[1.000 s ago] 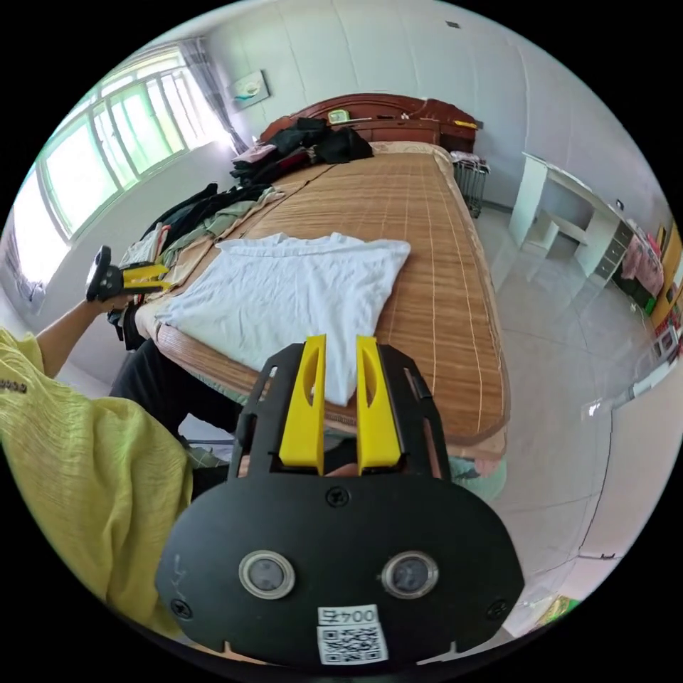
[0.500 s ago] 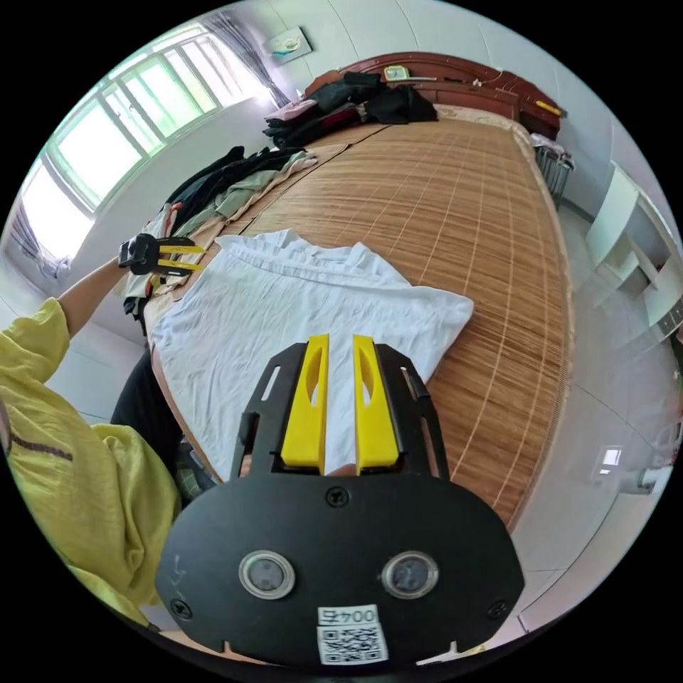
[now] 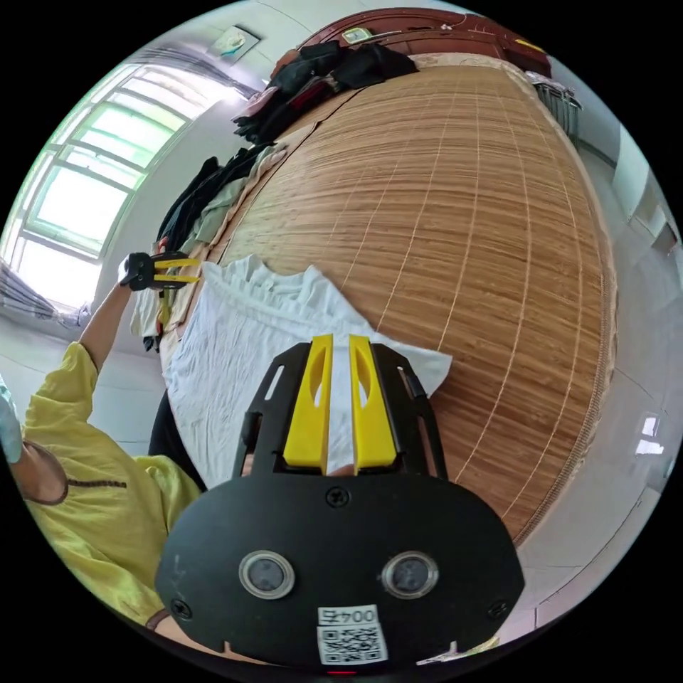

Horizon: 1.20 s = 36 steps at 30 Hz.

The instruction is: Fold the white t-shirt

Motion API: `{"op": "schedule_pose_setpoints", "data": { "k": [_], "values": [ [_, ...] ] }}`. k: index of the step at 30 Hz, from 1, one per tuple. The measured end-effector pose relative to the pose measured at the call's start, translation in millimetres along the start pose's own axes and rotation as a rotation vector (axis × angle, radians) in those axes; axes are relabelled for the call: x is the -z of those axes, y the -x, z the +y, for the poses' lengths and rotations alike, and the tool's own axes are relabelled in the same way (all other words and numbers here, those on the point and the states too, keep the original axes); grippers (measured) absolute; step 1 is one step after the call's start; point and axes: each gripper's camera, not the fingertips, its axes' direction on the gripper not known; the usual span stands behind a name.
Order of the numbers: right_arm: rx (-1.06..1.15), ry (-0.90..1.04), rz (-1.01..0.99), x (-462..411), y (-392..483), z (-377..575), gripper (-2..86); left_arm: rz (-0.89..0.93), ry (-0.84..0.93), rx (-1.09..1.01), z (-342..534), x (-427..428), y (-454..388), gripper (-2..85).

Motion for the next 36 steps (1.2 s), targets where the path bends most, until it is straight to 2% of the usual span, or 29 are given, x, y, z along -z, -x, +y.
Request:
{"op": "schedule_pose_setpoints", "data": {
  "k": [3, 5, 7, 11, 17, 22, 27, 33, 36],
  "values": [
    [-0.021, -0.136, 0.131, 14.2, 17.9, -3.9, 5.2, -0.163, -0.040, 0.108, 9.9, -1.8, -19.3, 10.1],
    [0.040, -0.203, 0.226, 19.8, 48.2, 3.9, 5.4, -0.262, -0.125, 0.115, 16.7, 10.6, -47.2, 10.2],
    [0.132, -0.195, 0.311, 15.6, 78.6, 12.6, 5.7, -0.404, -0.201, 0.039, 21.4, 20.6, -99.5, 10.5],
    [0.366, -0.118, 0.512, -7.4, 150.3, 33.8, 6.7, -0.565, -0.193, -0.137, 21.2, 5.1, -161.2, 11.1],
    [0.489, -0.037, 0.622, -26.2, 197.5, 38.4, 6.8, -0.544, -0.198, -0.128, 12.6, -0.9, -163.3, 10.9],
    [0.503, -0.019, 0.632, -30.5, 211.0, 32.5, 6.5, -0.571, -0.173, -0.168, 3.1, -14.8, -168.3, 10.6],
    [0.460, -0.075, 0.604, -24.3, 224.6, 24.1, 6.4, -0.654, -0.013, 0.007, 0.1, -47.7, -154.3, 10.2],
    [0.519, -0.080, 0.619, -30.0, 255.1, 30.9, 5.4, -0.661, -0.231, -0.078, 17.6, -15.6, -201.8, 9.6],
    [0.545, -0.077, 0.582, -34.2, 267.3, 31.3, 5.2, -0.666, -0.242, -0.111, 10.8, -20.1, -215.7, 9.7]
  ]
}}
